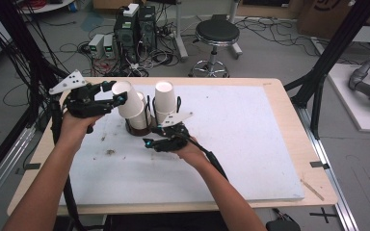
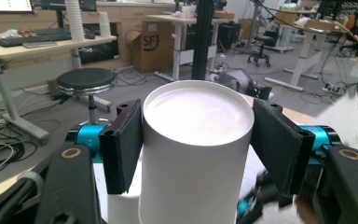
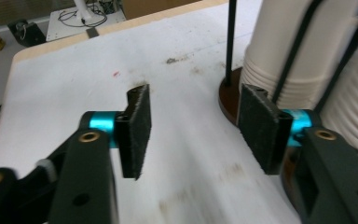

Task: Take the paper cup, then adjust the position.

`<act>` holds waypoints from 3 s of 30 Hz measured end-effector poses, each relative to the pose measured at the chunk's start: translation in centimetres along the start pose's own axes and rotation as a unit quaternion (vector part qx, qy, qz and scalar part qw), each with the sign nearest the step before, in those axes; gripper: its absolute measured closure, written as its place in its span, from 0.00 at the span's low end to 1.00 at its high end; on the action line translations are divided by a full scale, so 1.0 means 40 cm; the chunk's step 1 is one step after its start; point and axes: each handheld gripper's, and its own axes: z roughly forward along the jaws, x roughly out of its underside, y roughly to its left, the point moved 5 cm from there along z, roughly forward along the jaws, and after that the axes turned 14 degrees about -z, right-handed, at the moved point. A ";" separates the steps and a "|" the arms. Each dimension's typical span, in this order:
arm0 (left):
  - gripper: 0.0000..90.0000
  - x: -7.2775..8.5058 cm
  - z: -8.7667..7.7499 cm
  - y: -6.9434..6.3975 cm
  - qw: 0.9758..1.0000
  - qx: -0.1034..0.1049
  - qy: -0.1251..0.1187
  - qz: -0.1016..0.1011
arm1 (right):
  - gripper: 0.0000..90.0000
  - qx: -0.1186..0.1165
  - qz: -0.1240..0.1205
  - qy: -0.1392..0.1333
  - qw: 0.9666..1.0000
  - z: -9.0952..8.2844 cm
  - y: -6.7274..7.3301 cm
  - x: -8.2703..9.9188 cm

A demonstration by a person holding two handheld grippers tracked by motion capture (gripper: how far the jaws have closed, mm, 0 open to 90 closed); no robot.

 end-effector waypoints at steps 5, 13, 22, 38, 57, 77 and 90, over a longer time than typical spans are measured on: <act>0.40 0.043 -0.003 -0.013 1.000 0.006 0.006 -0.004 | 0.40 -0.004 -0.014 0.004 1.000 -0.091 -0.008 0.042; 0.40 0.118 0.012 -0.042 1.000 0.011 0.016 -0.009 | 0.23 0.036 0.018 0.013 0.999 -0.233 -0.049 0.141; 0.40 0.178 0.047 -0.062 0.999 0.020 0.026 -0.010 | 0.23 0.102 0.022 0.034 0.994 -0.392 -0.118 0.223; 0.40 0.199 0.087 -0.080 0.999 0.033 0.028 -0.018 | 0.22 0.140 0.049 0.033 0.988 -0.450 -0.141 0.271; 0.40 0.236 0.125 -0.129 0.998 0.057 0.038 -0.006 | 0.22 0.047 0.036 -0.021 0.998 -0.413 -0.092 0.231; 0.40 0.235 0.147 -0.160 0.996 0.074 0.040 -0.010 | 0.22 0.009 0.010 -0.031 0.999 -0.380 -0.045 0.213; 0.40 0.234 0.205 -0.184 0.995 0.084 0.052 -0.007 | 0.22 -0.010 0.020 -0.078 0.997 -0.349 -0.084 0.168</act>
